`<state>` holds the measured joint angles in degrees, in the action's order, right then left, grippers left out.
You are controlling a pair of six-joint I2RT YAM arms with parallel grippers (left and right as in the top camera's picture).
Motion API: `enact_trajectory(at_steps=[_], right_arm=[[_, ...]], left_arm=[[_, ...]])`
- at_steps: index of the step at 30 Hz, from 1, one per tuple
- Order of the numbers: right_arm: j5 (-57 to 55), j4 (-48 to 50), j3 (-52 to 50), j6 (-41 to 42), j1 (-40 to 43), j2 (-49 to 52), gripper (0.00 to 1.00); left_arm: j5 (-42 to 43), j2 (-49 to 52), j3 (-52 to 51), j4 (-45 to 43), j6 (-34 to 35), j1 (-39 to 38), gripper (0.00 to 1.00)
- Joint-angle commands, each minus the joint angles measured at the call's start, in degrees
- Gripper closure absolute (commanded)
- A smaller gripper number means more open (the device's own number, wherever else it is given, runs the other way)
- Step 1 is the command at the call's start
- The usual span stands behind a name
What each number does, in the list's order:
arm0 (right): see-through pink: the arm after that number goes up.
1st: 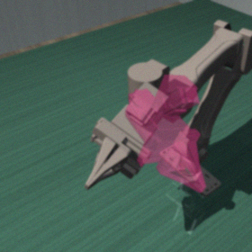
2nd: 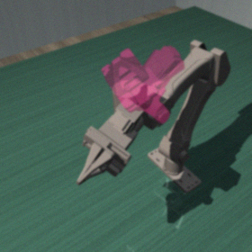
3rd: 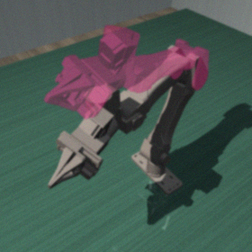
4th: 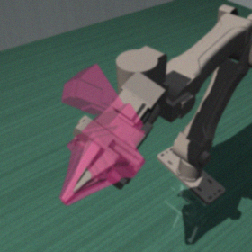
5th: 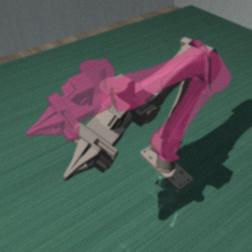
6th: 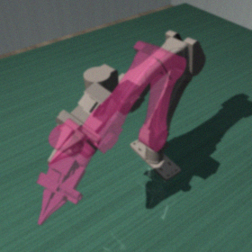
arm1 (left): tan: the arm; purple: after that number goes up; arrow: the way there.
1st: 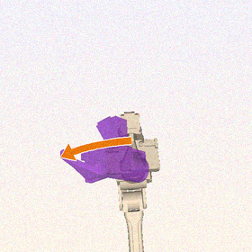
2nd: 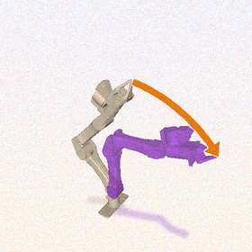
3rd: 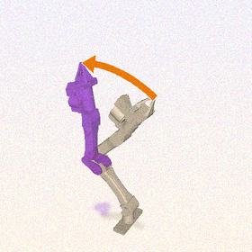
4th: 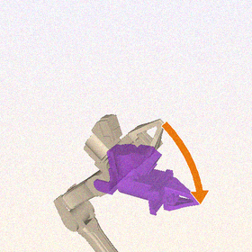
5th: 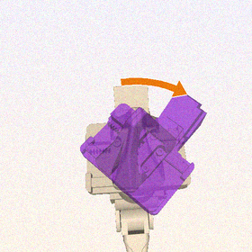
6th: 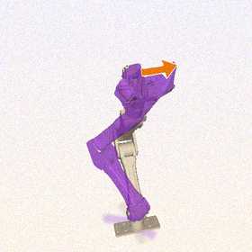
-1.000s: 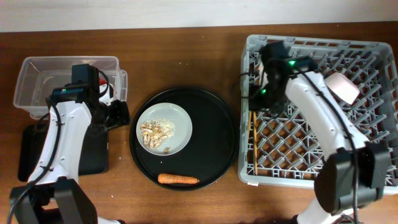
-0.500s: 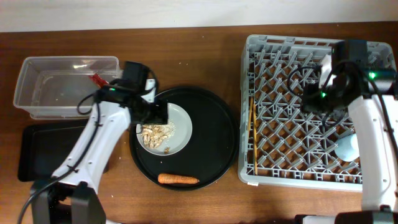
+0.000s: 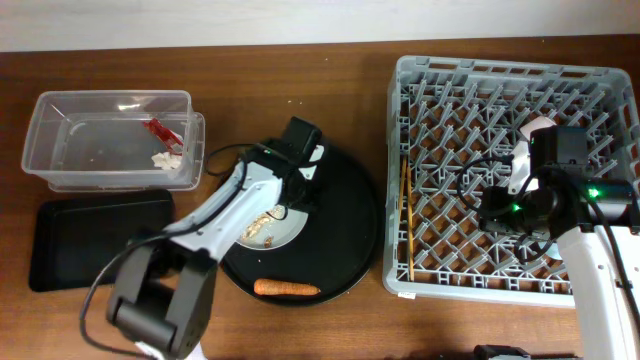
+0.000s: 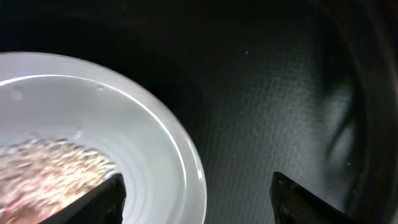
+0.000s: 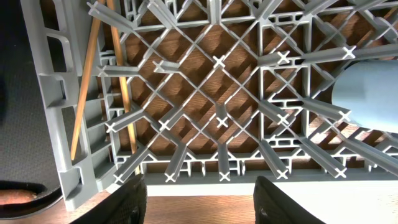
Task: Sort waste into correct bins and load items into the dishwasher rack
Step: 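Lift the white plate with the left gripper and tip scraps onto the black tray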
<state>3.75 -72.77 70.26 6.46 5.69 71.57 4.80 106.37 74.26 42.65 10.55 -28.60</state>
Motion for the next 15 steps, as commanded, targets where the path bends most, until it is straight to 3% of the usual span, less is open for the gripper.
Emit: enact_trajectory(at_steps=[1,4,9,15], right_arm=[[0.8,0.2,-0.3,0.0,0.3,-0.3,0.45],[0.8,0.2,-0.3,0.0,0.3,-0.3,0.45],[1.2,0.3,-0.3,0.0,0.3,-0.3,0.45],[1.2,0.3,-0.3,0.0,0.3,-0.3,0.45]], left_arm=[[-0.8,4.4,0.0,-0.3,-0.1,-1.5,0.27],[-3.2,7.5,0.0,-0.4,-0.1,-2.7,0.28],[-3.1,8.4,0.0,-0.4,-0.1,-3.4,0.73],[-3.4,10.1,-0.3,0.1,-0.1,-3.7,0.93]])
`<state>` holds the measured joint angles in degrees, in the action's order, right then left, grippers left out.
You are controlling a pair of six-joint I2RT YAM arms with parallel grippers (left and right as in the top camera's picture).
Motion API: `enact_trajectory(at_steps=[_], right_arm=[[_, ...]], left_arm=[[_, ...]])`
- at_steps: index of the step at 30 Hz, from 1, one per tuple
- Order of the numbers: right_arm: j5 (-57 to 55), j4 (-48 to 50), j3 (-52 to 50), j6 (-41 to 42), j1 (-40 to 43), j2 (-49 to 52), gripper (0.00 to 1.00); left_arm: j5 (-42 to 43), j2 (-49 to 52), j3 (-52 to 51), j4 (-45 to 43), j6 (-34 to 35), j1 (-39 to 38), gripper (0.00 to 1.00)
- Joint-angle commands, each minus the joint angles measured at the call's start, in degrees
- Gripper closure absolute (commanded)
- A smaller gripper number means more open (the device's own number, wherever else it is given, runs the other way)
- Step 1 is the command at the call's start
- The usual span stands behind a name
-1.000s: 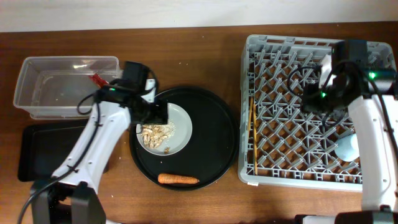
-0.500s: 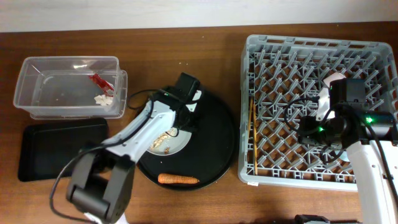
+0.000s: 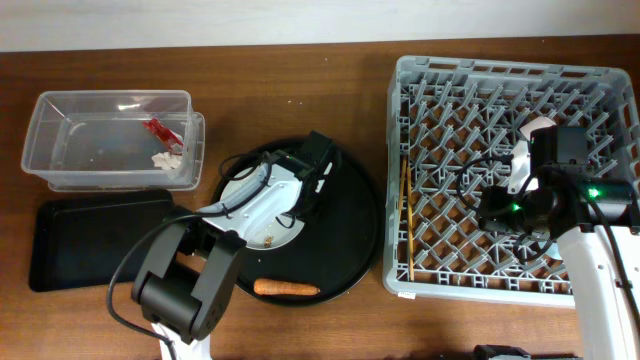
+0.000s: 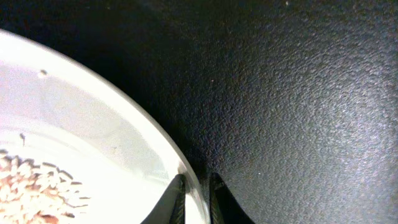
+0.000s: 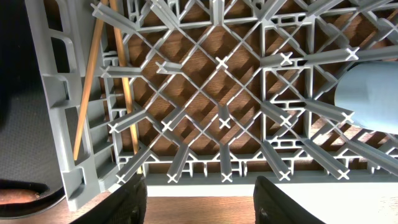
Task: Sort waste into correct bins and load items into the dishwasher rack
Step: 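Lift the white plate with the left gripper and tip scraps onto the black tray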
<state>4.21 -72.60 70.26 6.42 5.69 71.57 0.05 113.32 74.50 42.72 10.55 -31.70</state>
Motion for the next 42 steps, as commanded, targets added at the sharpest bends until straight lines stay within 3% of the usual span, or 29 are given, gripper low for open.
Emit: enact_trajectory(at_steps=[1,8,14,19,24,31,34,42], right_arm=[[0.8,0.2,-0.3,0.0,0.3,-0.3,0.45],[0.7,0.2,-0.3,0.0,0.3,-0.3,0.44],[0.7,0.2,-0.3,0.0,0.3,-0.3,0.45],[0.7,0.2,-0.3,-0.1,0.3,-0.3,0.45],[0.7,0.2,-0.3,-0.2,0.3,-0.3,0.45],[0.2,0.2,-0.3,-0.2,0.3,-0.3,0.45],[0.3,0.2,-0.3,-0.2,0.3,-0.3,0.45],[0.2,0.2,-0.3,-0.2,0.3,-0.3,0.45]], left_arm=[[0.5,3.1,-0.5,0.2,-0.1,-0.5,0.99],[-5.7,2.3,8.5,11.5,0.4,-0.5,1.0],[-8.7,-3.5,9.3,15.3,3.2,-0.2,1.0],[-8.7,-10.3,9.3,20.2,3.2,2.8,1.0],[-8.0,-17.2,9.2,23.8,3.1,11.9,1.0],[8.5,-18.1,9.2,23.8,-6.6,32.0,1.0],[10.9,-18.1,9.2,23.8,-10.1,36.9,1.0],[37.7,-18.1,9.0,26.3,-22.1,54.4,1.0]])
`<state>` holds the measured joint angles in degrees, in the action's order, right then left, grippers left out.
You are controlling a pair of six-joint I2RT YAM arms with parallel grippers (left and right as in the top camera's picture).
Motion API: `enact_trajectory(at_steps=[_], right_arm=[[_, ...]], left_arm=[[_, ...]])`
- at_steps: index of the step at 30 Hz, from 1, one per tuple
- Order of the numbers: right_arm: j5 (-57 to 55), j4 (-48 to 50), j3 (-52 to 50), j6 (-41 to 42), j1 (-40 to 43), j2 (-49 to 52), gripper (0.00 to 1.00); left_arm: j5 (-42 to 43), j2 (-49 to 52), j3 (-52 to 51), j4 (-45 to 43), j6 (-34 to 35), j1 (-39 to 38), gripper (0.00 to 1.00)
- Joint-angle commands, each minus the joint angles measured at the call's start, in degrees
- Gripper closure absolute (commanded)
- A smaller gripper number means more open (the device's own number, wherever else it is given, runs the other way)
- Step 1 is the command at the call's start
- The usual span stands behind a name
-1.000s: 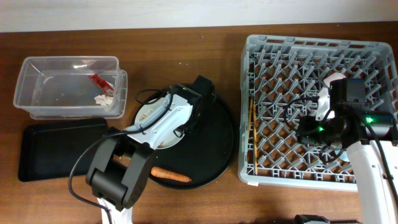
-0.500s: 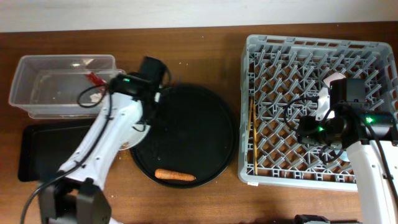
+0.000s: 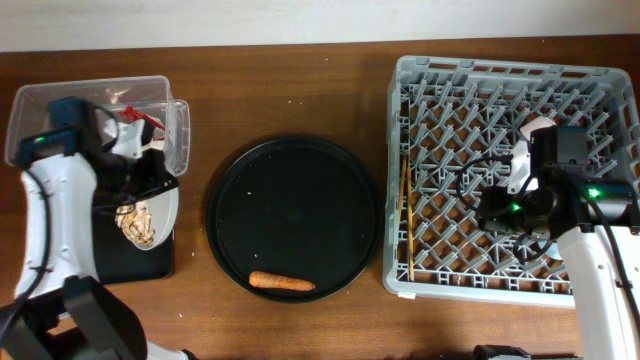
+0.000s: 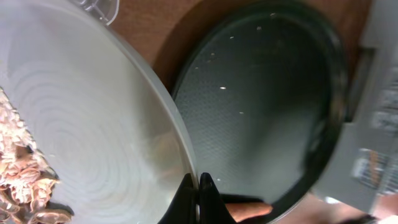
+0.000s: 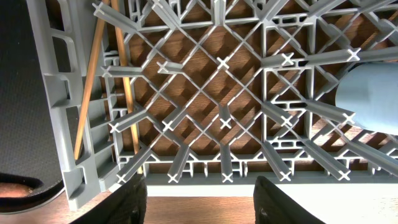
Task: Sort waste into correct bins and load items into the dishwasher rack
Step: 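Lift the white plate with the left gripper and tip scraps onto the black tray, then carry the emptied white plate with the left gripper toward the rack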
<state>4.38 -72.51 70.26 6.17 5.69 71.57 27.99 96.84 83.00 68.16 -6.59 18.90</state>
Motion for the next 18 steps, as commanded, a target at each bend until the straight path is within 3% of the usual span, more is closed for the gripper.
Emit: enact_trajectory(at_steps=[1,5,13,18], right_arm=[[0.1,0.1,-0.3,0.0,0.3,-0.3,0.45],[0.1,0.1,-0.3,0.0,0.3,-0.3,0.45],[0.1,0.1,-0.3,0.0,0.3,-0.3,0.45],[-0.1,0.5,-0.3,0.0,0.3,-0.3,0.45]], left_arm=[[11.3,-1.6,0.5,1.6,-5.0,5.9,1.0],[14.6,-1.6,0.5,3.0,-6.0,11.4,1.0],[33.4,-1.6,-6.3,3.3,-12.9,20.4,1.0],[37.7,-1.6,-7.2,5.3,-16.2,23.2,1.0]])
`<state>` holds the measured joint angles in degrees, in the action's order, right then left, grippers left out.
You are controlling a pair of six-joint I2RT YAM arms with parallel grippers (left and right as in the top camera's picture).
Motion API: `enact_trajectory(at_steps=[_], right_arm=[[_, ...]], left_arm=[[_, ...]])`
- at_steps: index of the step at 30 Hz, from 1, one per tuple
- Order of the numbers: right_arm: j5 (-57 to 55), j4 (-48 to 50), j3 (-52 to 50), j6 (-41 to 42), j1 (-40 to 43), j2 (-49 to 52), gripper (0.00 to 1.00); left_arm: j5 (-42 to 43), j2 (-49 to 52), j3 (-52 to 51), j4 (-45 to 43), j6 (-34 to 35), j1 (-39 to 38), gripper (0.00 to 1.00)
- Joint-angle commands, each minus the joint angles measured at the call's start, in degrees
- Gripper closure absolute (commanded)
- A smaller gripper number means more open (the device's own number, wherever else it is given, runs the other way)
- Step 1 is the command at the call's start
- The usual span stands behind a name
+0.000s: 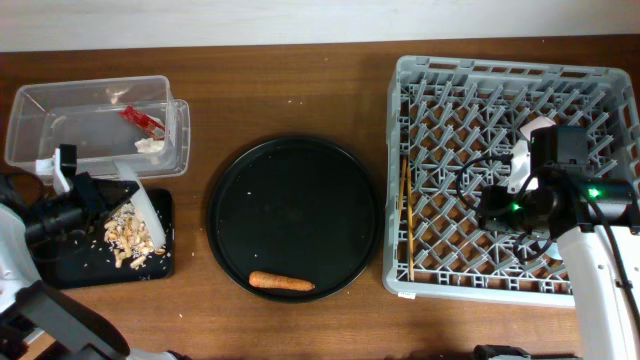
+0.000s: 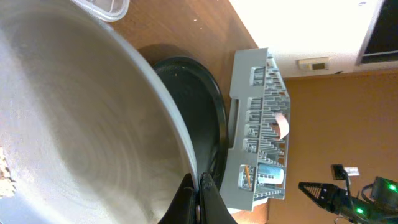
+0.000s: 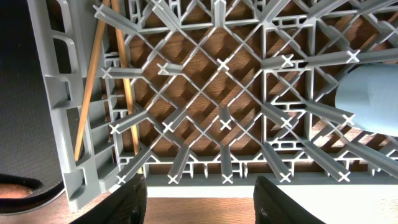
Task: Sort waste into correct bins and load items into the dishwasher rack
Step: 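Carry the emptied white plate with the left gripper toward the rack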
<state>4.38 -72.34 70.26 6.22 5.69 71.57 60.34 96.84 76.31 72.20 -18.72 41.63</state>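
Observation:
My left gripper (image 1: 102, 192) is shut on the rim of a white plate (image 1: 140, 192), which tilts steeply over a black rectangular tray (image 1: 60, 262) at the far left. Food scraps (image 1: 127, 236) lie in that tray. In the left wrist view the fingers (image 2: 198, 186) pinch the plate (image 2: 81, 124) at its edge. A carrot (image 1: 282, 283) lies on the round black tray (image 1: 293, 205). My right gripper (image 3: 199, 186) hangs open and empty over the grey dishwasher rack (image 3: 56, 99), where a blue cup (image 3: 370, 99) lies.
A clear bin (image 1: 60, 120) at the back left holds a red wrapper (image 1: 140, 120) and white paper (image 1: 150, 146). Chopsticks (image 1: 407, 220) lie along the rack's left side. The rack (image 1: 420, 75) fills the right side of the table.
The plate is tipped more steeply and its food scraps now lie in the black rectangular tray. My left gripper sits further left and lower. The right arm has not moved.
My left gripper stood open at the plate's rim on the round tray, then shut on that rim. Later it held the plate, food still on it, tilted over the rectangular tray at the left. Now the scraps are in that tray. The right gripper stayed over the rack.

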Motion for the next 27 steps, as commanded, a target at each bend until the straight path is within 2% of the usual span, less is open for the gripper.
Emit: enact_trajectory(at_steps=[1,5,8,12,14,17,20,23,24,25,27], right_arm=[[-0.1,0.3,-0.3,0.0,0.3,-0.3,0.45],[-0.1,0.3,-0.3,0.0,0.3,-0.3,0.45],[-0.1,0.4,-0.3,0.0,0.3,-0.3,0.44],[-0.1,0.4,-0.3,0.0,0.3,-0.3,0.45],[-0.1,0.6,-0.3,0.0,0.3,-0.3,0.45],[-0.1,0.6,-0.3,0.0,0.3,-0.3,0.45],[-2.2,0.1,-0.2,1.6,0.4,-0.3,0.45],[-10.4,-2.3,-0.2,7.6,0.5,-0.3,0.45],[-10.5,-3.1,-0.3,9.4,1.8,-0.3,0.45],[-10.4,-3.4,-0.3,9.4,2.6,-0.3,0.45],[-10.4,-4.7,-0.2,9.4,5.0,-0.3,0.45]], left_arm=[[7.8,-1.6,-0.5,1.8,-6.9,0.4,1.0],[8.3,-1.8,-0.5,5.0,-7.5,0.6,1.0],[4.3,-1.9,-0.5,1.7,-6.6,0.5,1.0],[6.7,-2.4,-0.5,5.6,-6.7,-0.3,1.0],[6.7,-4.3,-0.5,6.3,-6.7,-4.4,1.0],[6.3,-8.3,-0.5,4.2,-6.3,-15.4,1.0],[6.6,-8.7,-0.5,-7.2,2.1,-27.7,1.0],[5.9,-8.7,-0.5,-31.0,18.6,-41.3,1.0],[3.3,-8.7,-0.5,-42.5,25.9,-47.0,1.0],[-0.5,-8.7,-0.5,-49.6,30.8,-51.3,1.0],[-6.4,-8.7,-0.5,-59.3,35.6,-57.4,1.0]])
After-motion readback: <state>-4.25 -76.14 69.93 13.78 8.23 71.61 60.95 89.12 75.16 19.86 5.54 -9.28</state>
